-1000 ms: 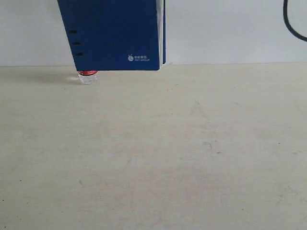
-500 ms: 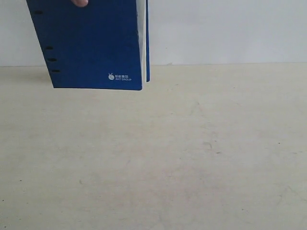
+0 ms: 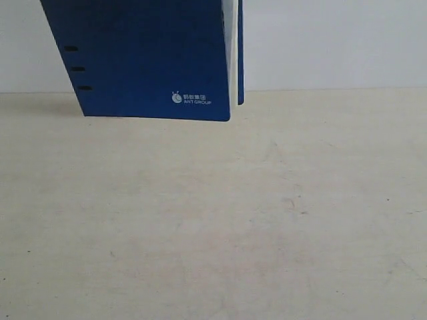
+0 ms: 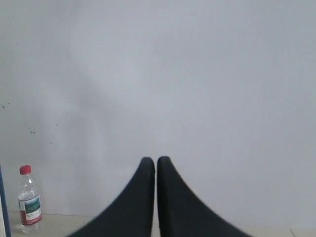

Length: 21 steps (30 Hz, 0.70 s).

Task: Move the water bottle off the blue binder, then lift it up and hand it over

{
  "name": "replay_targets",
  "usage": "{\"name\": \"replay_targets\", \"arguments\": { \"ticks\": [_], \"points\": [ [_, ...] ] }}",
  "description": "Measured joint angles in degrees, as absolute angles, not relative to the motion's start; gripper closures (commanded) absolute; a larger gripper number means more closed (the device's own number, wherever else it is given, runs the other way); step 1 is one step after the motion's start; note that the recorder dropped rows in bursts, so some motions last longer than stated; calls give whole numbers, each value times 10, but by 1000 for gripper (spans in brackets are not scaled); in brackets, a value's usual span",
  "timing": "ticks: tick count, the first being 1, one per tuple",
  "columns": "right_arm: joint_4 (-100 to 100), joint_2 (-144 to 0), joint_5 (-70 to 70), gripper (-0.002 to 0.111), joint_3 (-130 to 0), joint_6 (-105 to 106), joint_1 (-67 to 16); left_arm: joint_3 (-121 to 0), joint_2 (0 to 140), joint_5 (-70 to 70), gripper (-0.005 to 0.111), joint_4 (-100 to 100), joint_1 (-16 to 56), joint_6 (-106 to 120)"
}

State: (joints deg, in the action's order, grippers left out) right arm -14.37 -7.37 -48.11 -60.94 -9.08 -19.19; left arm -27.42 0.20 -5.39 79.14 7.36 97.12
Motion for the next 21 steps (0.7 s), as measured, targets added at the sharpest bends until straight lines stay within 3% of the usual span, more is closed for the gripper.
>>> {"name": "replay_targets", "arguments": {
  "ticks": [5, 12, 16, 21],
  "points": [
    [-156, -56, -398, 108, -460, -136, -191, -178, 30, -22, 102, 804, 74, 991],
    [-190, -120, -105, 108, -240, -147, -190, -130, 91, 0, 102, 804, 74, 1006],
    [-191, -187, 0, 108, -169, -158, -190, -130, 95, 0, 102, 804, 74, 1007],
    [-192, -273, 29, 108, -136, -160, -190, -130, 90, 0, 102, 804, 74, 1007]
  ]
}}
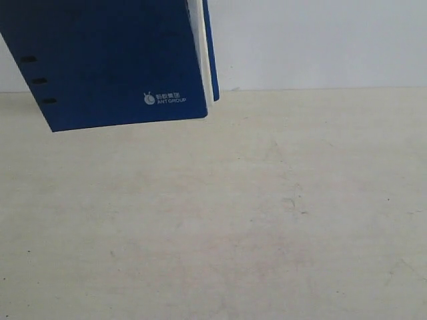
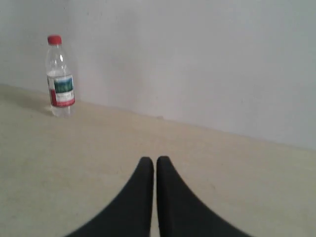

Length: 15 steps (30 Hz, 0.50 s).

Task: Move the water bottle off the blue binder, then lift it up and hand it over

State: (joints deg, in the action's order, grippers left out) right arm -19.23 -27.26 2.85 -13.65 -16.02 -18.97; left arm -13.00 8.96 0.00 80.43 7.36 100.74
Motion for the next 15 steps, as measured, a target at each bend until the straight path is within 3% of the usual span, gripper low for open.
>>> {"name": "replay_targets", "arguments": {
  "ticks": [4, 8, 12, 15],
  "points": [
    [-193, -307, 49, 108, -130, -149, -190, -131, 59, 0, 102, 804, 74, 1007],
    [-173, -311, 165, 108, -98, -139, -190, -131, 24, 0, 102, 804, 74, 1007],
    [-35, -311, 299, 108, -21, -100, -190, -131, 4, -9, 102, 804, 74, 1006],
    [79, -311, 323, 108, -4, -18, -190, -131, 3, -18, 102, 804, 74, 1005]
  ]
}}
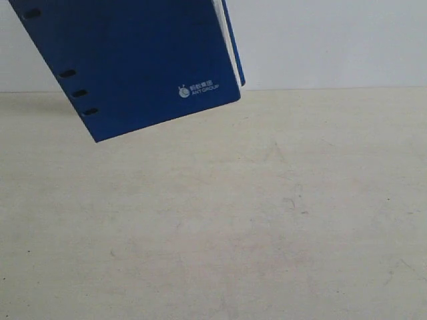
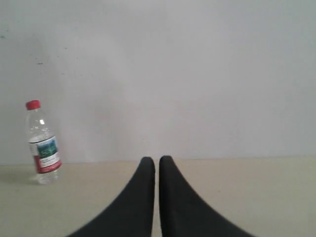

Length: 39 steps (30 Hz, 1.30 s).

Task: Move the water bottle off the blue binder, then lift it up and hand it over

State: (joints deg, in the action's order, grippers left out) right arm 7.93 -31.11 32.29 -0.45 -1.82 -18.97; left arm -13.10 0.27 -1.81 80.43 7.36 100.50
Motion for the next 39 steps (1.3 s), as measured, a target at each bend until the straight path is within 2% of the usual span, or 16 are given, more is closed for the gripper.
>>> {"name": "replay_targets", "arguments": {
  "ticks": [6, 14, 17, 23, 26, 29, 39],
  "points": [
    [111, -311, 310, 108, -3, 92, -190, -131, 1, -24, 102, 804, 74, 1001],
    [116, -311, 131, 108, -1, -5, -190, -131, 0, -26, 102, 804, 74, 1001],
    [116, -310, 116, 108, 1, -12, -190, -130, 0, -33, 102, 806, 74, 1001],
    [116, -107, 59, 108, 1, -15, -143, -67, 0, -119, 102, 858, 74, 1001],
    [116, -8, 63, 108, 1, -15, -79, -62, 0, -164, 102, 869, 74, 1001],
    [116, -4, 76, 108, 1, -15, -51, -62, 0, -189, 102, 871, 74, 1001],
    [116, -2, 78, 108, 1, -15, -47, -62, 0, -193, 102, 875, 74, 1001]
  ]
}}
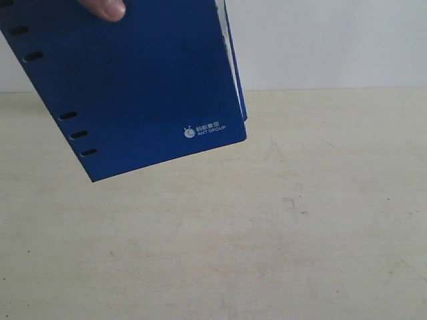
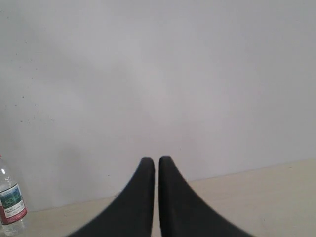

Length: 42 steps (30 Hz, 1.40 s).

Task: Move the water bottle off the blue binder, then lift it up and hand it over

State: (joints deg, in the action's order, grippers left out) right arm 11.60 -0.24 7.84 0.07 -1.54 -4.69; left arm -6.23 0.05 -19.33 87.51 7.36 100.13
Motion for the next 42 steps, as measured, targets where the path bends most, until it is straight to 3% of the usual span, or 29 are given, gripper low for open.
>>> {"name": "replay_targets", "arguments": {
  "ticks": [6, 8, 9, 12, 17, 23, 42],
  "points": [
    [87, -2, 64, 108, 1, -15, -47, -62, 0, -194, 102, 875, 74, 1001],
    [35, -2, -16, 108, 1, -15, -47, -62, 0, -195, 102, 875, 74, 1001],
    [21, -2, -124, 108, 1, -15, -47, -62, 0, -196, 102, 876, 74, 1001],
    [14, -2, -201, 108, 1, -15, -47, -62, 0, -196, 102, 876, 74, 1001],
    [13, -2, -208, 108, 1, -15, -38, -62, 0, -196, 102, 876, 74, 1001],
    [13, -2, -214, 108, 1, -11, 42, -62, 0, -197, 102, 876, 74, 1001],
    [13, -2, -215, 108, 1, 13, 46, -62, 0, -197, 102, 876, 74, 1001]
  ]
}}
